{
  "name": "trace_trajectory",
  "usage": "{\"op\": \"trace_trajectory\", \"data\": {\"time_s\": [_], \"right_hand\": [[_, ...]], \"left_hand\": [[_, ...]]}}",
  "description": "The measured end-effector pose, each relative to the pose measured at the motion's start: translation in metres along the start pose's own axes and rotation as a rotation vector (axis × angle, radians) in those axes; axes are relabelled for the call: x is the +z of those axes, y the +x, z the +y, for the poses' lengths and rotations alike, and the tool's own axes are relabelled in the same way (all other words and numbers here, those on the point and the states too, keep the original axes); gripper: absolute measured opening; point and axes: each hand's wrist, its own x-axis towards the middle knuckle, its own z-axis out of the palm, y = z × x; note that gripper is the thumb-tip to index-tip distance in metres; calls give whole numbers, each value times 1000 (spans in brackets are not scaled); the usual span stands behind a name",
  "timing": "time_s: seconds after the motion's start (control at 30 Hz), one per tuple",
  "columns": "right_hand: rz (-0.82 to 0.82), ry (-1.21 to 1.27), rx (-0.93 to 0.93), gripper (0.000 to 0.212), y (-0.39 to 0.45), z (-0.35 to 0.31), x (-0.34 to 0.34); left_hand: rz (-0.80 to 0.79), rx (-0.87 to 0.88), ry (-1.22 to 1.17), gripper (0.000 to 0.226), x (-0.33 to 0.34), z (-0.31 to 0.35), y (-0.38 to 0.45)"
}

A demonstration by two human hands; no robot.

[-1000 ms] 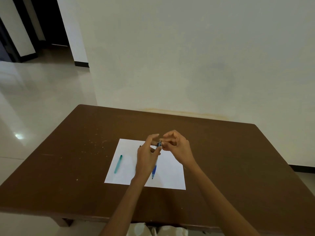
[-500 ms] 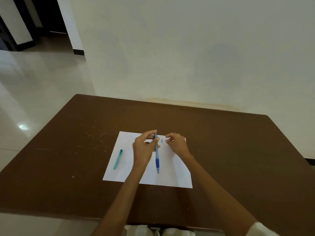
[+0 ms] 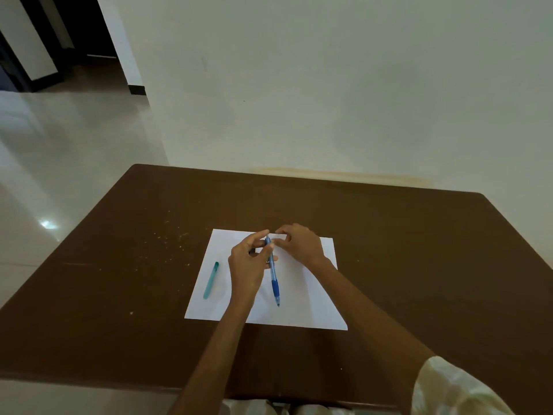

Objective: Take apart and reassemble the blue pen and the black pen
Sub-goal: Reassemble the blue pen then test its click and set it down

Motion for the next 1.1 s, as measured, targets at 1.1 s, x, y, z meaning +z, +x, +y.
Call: {"op": "trace_trajectory", "data": {"time_s": [1.1], "right_hand": [[133, 841, -63, 18, -154, -122, -206]], "left_hand": [[-79, 316, -125, 17, -30, 136, -102]]}}
